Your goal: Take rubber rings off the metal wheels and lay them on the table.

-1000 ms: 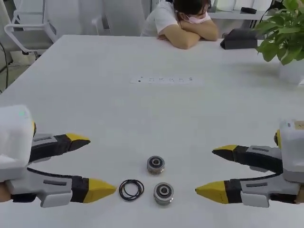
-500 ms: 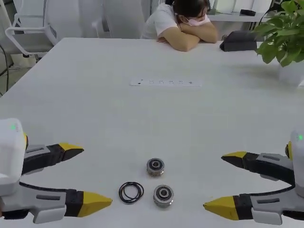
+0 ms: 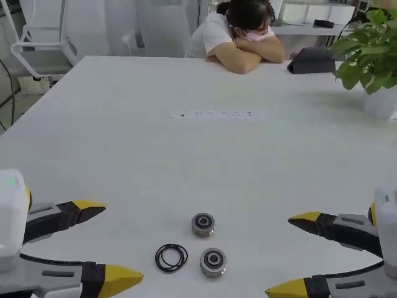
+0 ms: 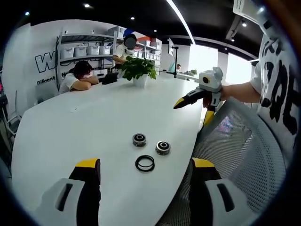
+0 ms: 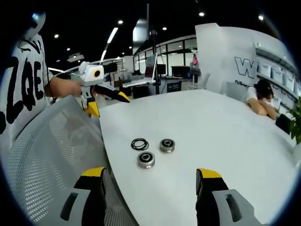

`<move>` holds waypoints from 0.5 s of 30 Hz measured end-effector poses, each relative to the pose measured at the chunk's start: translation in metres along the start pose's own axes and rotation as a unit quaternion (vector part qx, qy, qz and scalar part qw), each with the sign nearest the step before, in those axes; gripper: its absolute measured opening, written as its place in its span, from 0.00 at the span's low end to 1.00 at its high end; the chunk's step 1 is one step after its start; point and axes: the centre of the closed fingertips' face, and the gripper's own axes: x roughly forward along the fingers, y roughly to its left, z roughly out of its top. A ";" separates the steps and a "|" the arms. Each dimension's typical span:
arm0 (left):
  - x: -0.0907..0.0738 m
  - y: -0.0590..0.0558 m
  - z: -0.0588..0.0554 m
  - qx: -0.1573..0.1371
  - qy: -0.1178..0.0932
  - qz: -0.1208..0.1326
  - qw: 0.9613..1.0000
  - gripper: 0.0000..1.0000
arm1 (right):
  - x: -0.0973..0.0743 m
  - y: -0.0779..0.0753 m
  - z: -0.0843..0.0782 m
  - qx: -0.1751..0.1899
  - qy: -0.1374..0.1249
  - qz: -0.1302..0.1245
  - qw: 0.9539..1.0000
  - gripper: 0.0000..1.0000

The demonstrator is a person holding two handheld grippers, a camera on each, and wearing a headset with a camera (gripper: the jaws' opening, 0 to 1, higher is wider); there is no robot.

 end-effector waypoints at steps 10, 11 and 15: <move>-0.002 -0.002 0.000 -0.003 -0.001 0.003 1.000 0.75 | -0.001 0.000 -0.004 -0.004 0.004 -0.002 1.000 0.77; -0.003 -0.002 0.000 -0.002 -0.001 0.003 1.000 0.75 | -0.002 0.000 -0.005 -0.006 0.006 -0.003 1.000 0.77; -0.004 -0.002 0.001 -0.002 -0.002 0.006 1.000 0.75 | -0.002 0.002 -0.005 -0.012 0.009 -0.002 1.000 0.77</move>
